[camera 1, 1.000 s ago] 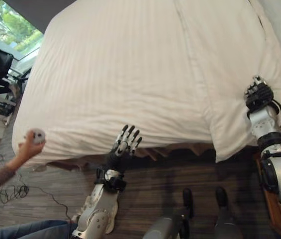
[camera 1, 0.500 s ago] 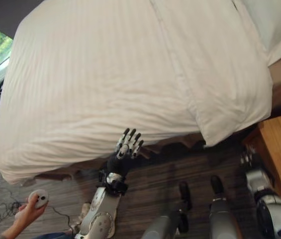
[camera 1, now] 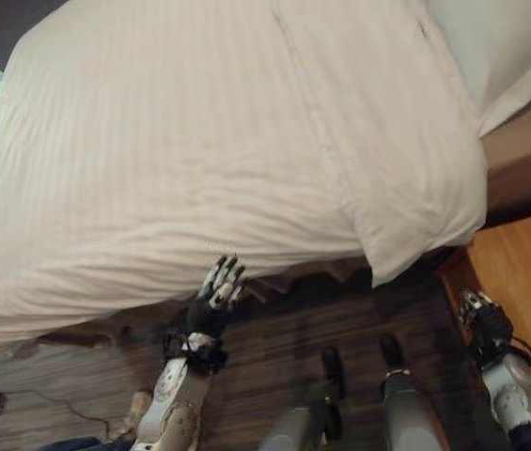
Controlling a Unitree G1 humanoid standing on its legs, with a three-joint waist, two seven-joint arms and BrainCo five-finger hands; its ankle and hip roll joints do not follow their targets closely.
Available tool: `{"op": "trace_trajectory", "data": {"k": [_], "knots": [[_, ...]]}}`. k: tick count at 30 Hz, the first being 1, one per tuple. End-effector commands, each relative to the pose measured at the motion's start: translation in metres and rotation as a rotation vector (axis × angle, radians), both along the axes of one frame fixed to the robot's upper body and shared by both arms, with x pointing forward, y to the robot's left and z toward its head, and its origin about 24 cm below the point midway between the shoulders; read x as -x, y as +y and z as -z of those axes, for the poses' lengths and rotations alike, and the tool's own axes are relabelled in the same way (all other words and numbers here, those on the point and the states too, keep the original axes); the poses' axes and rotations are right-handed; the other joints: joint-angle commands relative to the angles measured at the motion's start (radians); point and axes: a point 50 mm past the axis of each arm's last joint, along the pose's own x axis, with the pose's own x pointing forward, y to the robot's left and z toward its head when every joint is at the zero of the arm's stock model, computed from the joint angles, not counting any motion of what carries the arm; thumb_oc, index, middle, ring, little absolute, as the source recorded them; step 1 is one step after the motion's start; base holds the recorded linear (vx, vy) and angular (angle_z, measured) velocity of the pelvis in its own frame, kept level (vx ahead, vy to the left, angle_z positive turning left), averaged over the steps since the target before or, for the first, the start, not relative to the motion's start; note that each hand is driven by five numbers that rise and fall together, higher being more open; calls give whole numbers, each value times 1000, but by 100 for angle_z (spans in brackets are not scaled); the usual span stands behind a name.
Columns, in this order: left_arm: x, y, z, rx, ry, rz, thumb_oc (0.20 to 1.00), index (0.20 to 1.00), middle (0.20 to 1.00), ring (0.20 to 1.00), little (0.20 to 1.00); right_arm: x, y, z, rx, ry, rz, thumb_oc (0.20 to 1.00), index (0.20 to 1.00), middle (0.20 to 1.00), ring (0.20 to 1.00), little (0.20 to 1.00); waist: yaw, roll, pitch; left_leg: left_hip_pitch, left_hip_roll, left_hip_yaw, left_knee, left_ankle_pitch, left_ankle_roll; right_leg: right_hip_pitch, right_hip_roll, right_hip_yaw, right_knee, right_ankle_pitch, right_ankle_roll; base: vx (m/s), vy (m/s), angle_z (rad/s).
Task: Making the bed.
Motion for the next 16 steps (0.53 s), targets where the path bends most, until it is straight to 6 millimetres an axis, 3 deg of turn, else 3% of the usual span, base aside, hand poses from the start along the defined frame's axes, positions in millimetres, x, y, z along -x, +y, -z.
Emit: {"op": "trace_trajectory", "data": {"k": [1, 2, 3, 4, 5, 7, 8, 9, 11, 15, 16], "knots": [[0, 4, 9, -82, 23, 15, 1000, 1000, 1000, 1000, 1000, 5, 21, 7, 26, 18, -125, 200, 200, 200, 200, 200, -7, -64, -125, 78, -34, 10, 8, 9, -4, 192, -75, -45, -260, 118, 80, 18, 10, 14], [1, 5, 14, -116, 50, 20, 1000, 1000, 1000, 1000, 1000, 9, 27, 11, 26, 32, -153, 200, 200, 200, 200, 200, -6, -84, -137, 92, -31, 5, 8, 5, -2, 209, -74, -49, -260, 117, 81, 13, 30, 12], [3, 5, 16, -148, 56, 38, 1000, 1000, 1000, 1000, 1000, 10, 32, 13, 24, 41, -168, 416, 416, 416, 416, 416, -3, -100, -152, 103, -29, 0, 8, 0, -1, 223, -73, -52, -260, 117, 83, 9, 31, 11], [6, 4, 21, -167, 80, 41, 1000, 1000, 1000, 1000, 1000, 11, 39, 14, 21, 43, -199, 1000, 1000, 1000, 1000, 1000, 0, -117, -164, 118, -28, -4, 8, -6, 2, 236, -70, -55, -259, 116, 83, -3, 52, 16], [11, 2, 31, -156, 125, 30, 1000, 1000, 1000, 1000, 1000, 13, 53, 15, 31, 43, -255, 1000, 1000, 1000, 1000, 1000, 7, -146, -186, 137, -25, -9, 8, -14, 7, 255, -66, -59, -258, 111, 84, 6, 44, 16], [16, -3, 41, -118, 172, 16, 1000, 1000, 1000, 1000, 1000, 14, 62, 18, 21, 50, -283, 1000, 1000, 1000, 1000, 1000, 10, -161, -195, 149, -23, -11, 8, -20, 10, 267, -66, -60, -258, 109, 85, -4, 30, 14], [23, -11, 57, -67, 246, -2, 1000, 1000, 1000, 1000, 1000, 13, 75, 18, 9, 45, -317, 1000, 1000, 1000, 1000, 1000, 21, -185, -208, 160, -22, -14, 8, -27, 16, 280, -64, -65, -257, 106, 86, -13, 13, 11], [23, -11, 57, -67, 246, -2, 1000, 1000, 1000, 1000, 1000, 13, 75, 19, 9, 45, -317, 1000, 1000, 1000, 1000, 1000, 20, -185, -208, 161, -22, -14, 8, -27, 16, 280, -64, -65, -257, 106, 86, -24, 51, 6], [37, -25, 76, -107, 336, 31, 1000, 1000, 1000, 1000, 1000, 12, 94, 21, 16, 49, -377, 1000, 1000, 1000, 1000, 1000, 35, -204, -215, 178, -27, -16, 8, -35, 26, 301, -66, -68, -254, 101, 89, -34, 58, 2], [48, -37, 84, -49, 383, 54, 1000, 1000, 1000, 1000, 1000, 11, 106, 23, 4, 53, -400, 1000, 1000, 1000, 1000, 1000, 46, -214, -216, 188, -32, -19, 8, -42, 36, 308, -69, -66, -249, 101, 92, -14, 27, 3], [52, -36, 86, -128, 396, 75, 1000, 1000, 1000, 1000, 1000, 11, 112, 25, -5, 63, -418, 1000, 1000, 1000, 1000, 1000, 53, -215, -217, 194, -33, -16, 8, -46, 40, 311, -70, -64, -248, 102, 92, -13, 56, 2]]}}
